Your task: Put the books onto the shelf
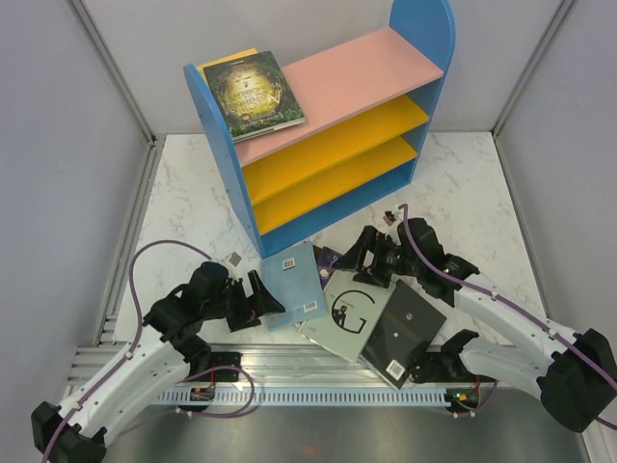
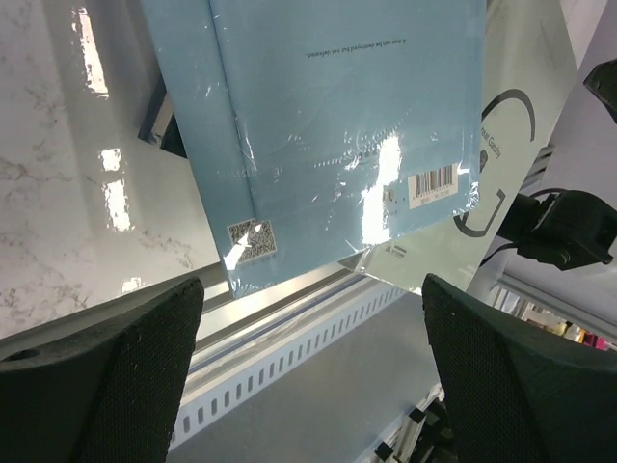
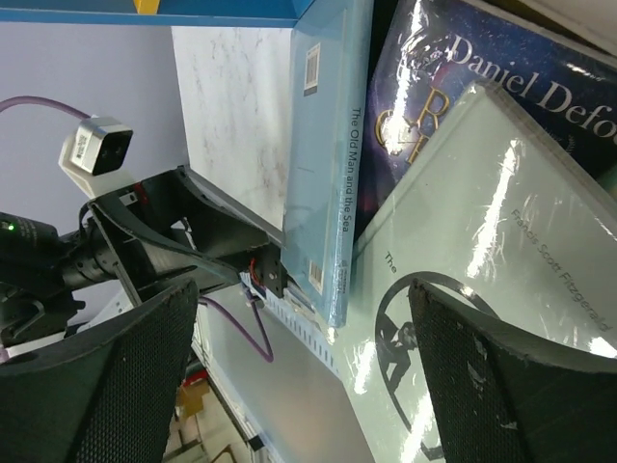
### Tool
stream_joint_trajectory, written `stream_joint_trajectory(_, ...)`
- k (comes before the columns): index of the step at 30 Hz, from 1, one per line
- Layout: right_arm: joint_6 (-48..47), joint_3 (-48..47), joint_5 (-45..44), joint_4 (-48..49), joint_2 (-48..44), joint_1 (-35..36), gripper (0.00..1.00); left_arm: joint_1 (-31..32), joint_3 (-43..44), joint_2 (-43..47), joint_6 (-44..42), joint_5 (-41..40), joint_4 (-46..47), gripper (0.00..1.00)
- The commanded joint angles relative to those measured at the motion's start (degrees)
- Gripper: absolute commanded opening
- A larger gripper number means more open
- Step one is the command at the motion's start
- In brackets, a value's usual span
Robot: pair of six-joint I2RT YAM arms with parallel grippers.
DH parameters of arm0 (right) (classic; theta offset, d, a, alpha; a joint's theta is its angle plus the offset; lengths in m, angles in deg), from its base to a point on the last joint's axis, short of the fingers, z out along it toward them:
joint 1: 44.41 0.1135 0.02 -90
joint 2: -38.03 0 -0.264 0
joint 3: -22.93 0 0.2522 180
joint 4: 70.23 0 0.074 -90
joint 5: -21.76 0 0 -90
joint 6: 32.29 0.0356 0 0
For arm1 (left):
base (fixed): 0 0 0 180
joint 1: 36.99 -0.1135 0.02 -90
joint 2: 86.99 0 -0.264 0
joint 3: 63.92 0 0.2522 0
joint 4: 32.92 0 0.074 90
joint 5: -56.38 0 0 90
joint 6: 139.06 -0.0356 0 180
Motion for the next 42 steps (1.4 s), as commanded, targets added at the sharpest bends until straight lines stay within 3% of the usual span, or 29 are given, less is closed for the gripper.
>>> stream_joint_trajectory(1,3.68,1.70,-1.47,10.72,0.34,2.12,0.92,-0.42,-3.19,0.07,2.99,3.77,8.92,0.95)
stream_joint_trajectory(10,4.03,2.76,-4.63,16.44,9.30,11.60,0.92,-0.42,-8.21,2.18,5.36,4.39,13.16,0.94)
stream_joint_trajectory(24,8.42,4.61,-3.84,27.68,22.39,17.06,0.88,-0.42,-11.81,4.46,9.31,7.46,19.75,0.93)
stream_joint_trajectory(26,9.57,4.61,-4.02,28.57,23.89,18.64,0.83,-0.42,-12.34,4.46,9.67,8.25,21.15,0.93)
stream_joint_trajectory(29,10.19,5.13,-5.33,28.22,23.20,19.70,0.69,-0.42,-12.08,3.94,9.41,8.69,21.42,0.93)
stream_joint_trajectory(30,10.36,5.39,-6.03,27.18,22.50,19.79,0.59,-0.42,-11.99,3.85,9.32,8.78,21.51,0.92)
stream_joint_trajectory(33,10.19,6.10,-9.80,22.53,18.54,19.70,0.42,-0.42,-11.90,3.93,9.32,9.40,21.60,0.92)
stream_joint_trajectory(36,11.06,7.42,-10.96,22.33,15.29,19.70,0.32,-0.42,-11.99,4.72,9.58,10.10,21.95,0.92)
stream_joint_trajectory(40,11.15,6.98,-12.71,20.14,11.34,19.70,0.00,-0.42,-11.11,6.13,9.76,11.50,21.69,0.90)
stream_joint_trajectory(42,10.10,5.67,-14.03,15.93,7.31,19.62,0.00,-0.42,-9.10,7.45,9.06,11.51,18.46,0.89)
